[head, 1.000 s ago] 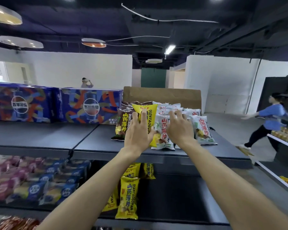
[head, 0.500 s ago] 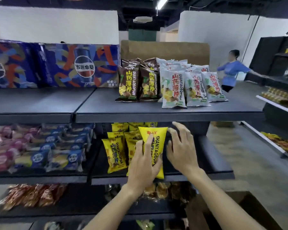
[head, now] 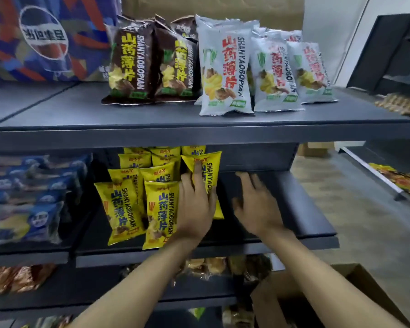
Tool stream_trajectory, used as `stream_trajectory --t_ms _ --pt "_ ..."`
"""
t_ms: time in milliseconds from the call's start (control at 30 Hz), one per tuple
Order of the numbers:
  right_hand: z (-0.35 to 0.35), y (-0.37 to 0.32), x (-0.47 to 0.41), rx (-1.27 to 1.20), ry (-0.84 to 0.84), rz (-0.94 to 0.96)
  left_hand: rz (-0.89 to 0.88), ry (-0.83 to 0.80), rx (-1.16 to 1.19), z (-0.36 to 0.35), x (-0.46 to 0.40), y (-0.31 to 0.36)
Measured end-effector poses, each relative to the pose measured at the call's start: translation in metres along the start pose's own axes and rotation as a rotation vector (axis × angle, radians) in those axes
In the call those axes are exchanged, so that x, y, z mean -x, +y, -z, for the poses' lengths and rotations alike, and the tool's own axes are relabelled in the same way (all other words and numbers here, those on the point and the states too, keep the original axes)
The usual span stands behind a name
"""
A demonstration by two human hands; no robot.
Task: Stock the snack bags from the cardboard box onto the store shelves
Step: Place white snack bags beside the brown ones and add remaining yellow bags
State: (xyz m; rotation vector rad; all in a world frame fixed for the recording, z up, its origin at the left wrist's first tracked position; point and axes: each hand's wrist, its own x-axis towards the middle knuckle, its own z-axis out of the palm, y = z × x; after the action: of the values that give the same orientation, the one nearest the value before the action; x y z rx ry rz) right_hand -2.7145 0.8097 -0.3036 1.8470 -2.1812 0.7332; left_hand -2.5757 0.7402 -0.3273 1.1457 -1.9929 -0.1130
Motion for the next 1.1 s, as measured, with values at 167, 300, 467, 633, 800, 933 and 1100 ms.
stream_trajectory --t_ms 167,300,467,633,800,933,1100 --pt "-0.030 0.037 -0.025 -0.005 -0.023 0.033 -0.022 -0.049 -0.097 -0.045 -0.018 -0.010" --pt "-0.049 0.060 -0.045 0.017 -0.035 0.080 0.077 -0.063 -0.110 -0.081 -0.037 -0.015" --pt "-0.056 0.088 -0.067 0.112 -0.085 0.149 0.183 -0.086 -0.273 -0.110 -0.071 -0.015" --pt "-0.064 0.110 -0.075 0.036 -0.132 0.132 0.237 -0.052 -0.440 -0.131 -0.090 -0.038" --pt "-0.089 0.127 -0.059 -0.069 -0.248 0.123 0.275 -0.045 -0.467 -0.158 -0.073 -0.050" --pt "-0.108 0.139 -0.044 -0.091 -0.242 0.168 0.289 -0.033 -0.401 -0.168 -0.071 -0.054" --pt "-0.096 0.140 -0.038 -0.087 -0.230 0.178 0.308 -0.102 -0.358 -0.161 -0.070 -0.051"
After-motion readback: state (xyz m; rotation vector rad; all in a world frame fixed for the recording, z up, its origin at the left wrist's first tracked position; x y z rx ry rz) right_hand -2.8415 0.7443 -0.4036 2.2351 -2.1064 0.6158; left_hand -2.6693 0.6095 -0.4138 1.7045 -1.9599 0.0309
